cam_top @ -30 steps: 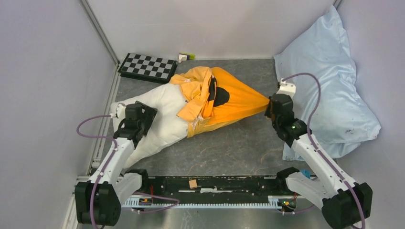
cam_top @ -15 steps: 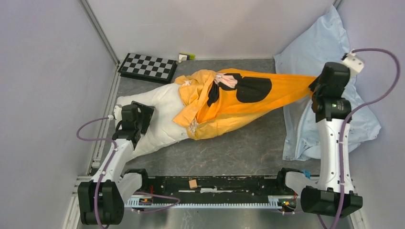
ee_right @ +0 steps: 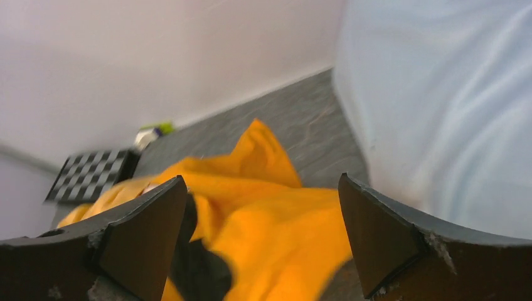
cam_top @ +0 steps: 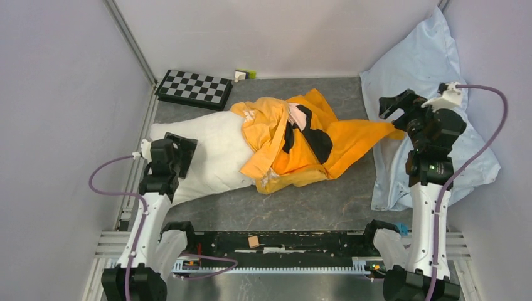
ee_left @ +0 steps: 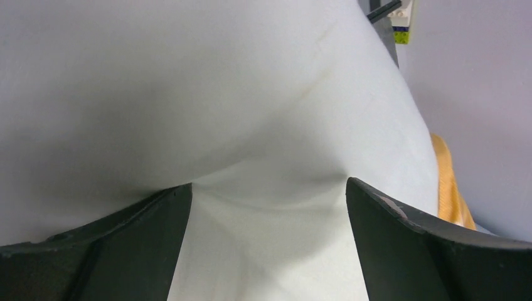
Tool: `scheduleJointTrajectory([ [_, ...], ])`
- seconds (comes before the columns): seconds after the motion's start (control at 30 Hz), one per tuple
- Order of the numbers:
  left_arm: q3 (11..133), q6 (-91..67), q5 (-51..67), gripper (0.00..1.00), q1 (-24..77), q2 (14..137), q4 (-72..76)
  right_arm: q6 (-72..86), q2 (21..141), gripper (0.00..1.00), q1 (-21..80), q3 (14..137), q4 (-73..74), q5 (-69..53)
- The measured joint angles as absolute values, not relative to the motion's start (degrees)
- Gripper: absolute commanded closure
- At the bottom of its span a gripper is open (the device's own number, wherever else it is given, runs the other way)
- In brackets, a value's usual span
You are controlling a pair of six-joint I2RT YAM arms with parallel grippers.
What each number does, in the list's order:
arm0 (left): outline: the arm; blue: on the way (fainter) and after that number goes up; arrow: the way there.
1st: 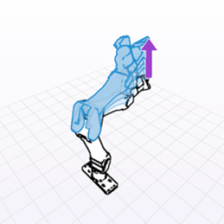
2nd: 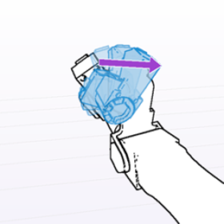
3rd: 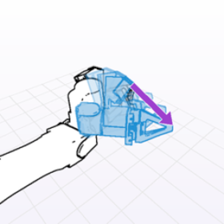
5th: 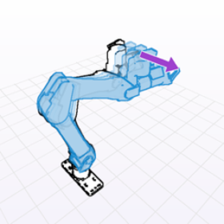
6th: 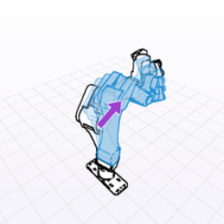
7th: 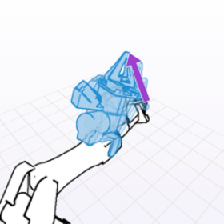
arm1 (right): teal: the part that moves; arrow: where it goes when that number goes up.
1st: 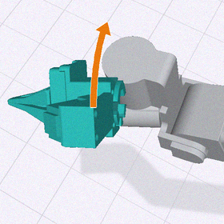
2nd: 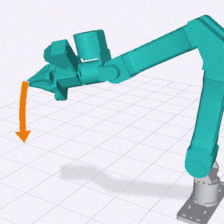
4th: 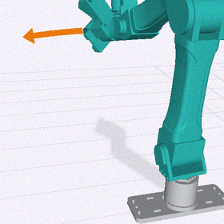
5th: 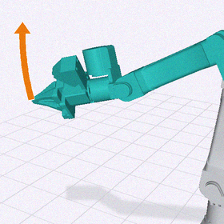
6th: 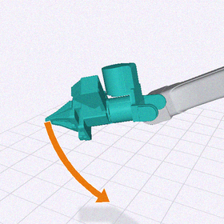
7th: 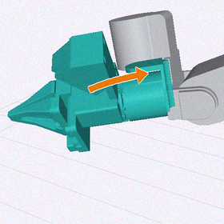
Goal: Remove the pillowcase from the pillow
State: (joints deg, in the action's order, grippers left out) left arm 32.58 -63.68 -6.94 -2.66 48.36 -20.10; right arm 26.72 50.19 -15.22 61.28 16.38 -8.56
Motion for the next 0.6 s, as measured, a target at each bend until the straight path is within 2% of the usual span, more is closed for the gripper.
scheduleJointTrajectory([
  [0.13,36.67,-60.01,-6.76,0.0,-2.66,42.19,-26.74,28.42,48.18,0.02,-14.92,52.14,10.96,-20.27],
  [0.33,44.6,-55.27,-1.65,0.01,-0.43,39.24,-31.24,31.53,44.29,0.02,-9.13,41.06,5.74,-25.45],
  [0.6,48.01,-54.68,1.83,0.01,11.84,43.81,-31.22,34.89,55.72,0.02,5.41,33.54,-4.36,-26.98],
])
